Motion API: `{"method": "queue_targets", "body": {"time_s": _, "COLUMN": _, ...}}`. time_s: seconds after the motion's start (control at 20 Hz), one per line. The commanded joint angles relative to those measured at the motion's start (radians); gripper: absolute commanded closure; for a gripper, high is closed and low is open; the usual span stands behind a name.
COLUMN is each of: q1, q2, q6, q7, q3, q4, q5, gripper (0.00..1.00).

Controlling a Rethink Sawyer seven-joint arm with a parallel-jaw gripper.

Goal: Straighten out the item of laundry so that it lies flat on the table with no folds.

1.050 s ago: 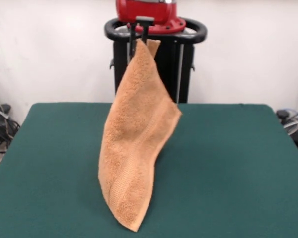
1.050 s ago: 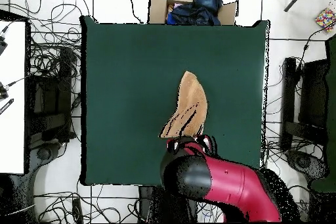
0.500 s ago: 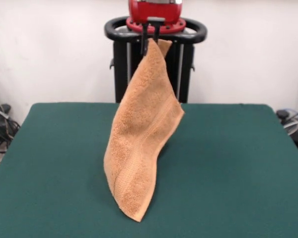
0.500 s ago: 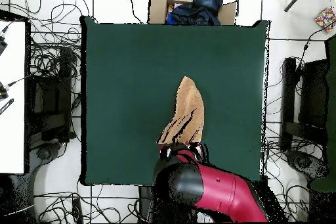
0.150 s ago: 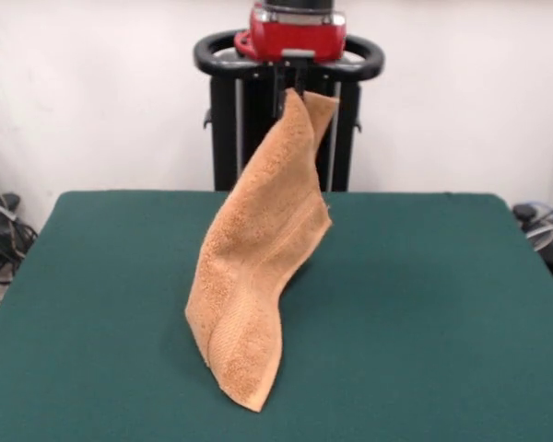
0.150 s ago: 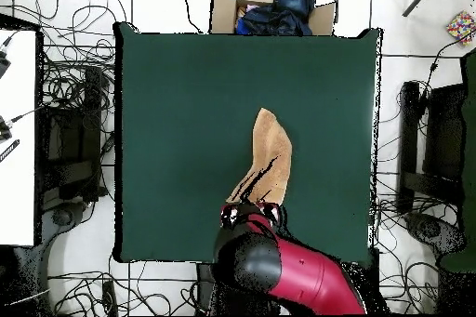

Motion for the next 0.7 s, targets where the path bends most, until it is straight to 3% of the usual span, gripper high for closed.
{"method": "queue_targets", "body": {"time_s": 0.05, "q1": 0.130, "q2": 0.071, "q6": 0.003, "q7": 0.371, "q3": -0.126, "q4": 0.033, "q5": 0.064, "gripper": 1.00}}
{"method": "queue_targets", "body": {"time_s": 0.35, "q1": 0.147, "q2": 0.071, "q6": -0.046, "q7": 0.376, "q3": -0.144, "q4": 0.066, "q5": 0.080, "gripper": 1.00}}
{"method": "queue_targets", "body": {"time_s": 0.7, "q1": 0.101, "q2": 0.092, "q6": -0.119, "q7": 0.369, "q3": -0.094, "q4": 0.125, "q5": 0.079, "gripper": 1.00}}
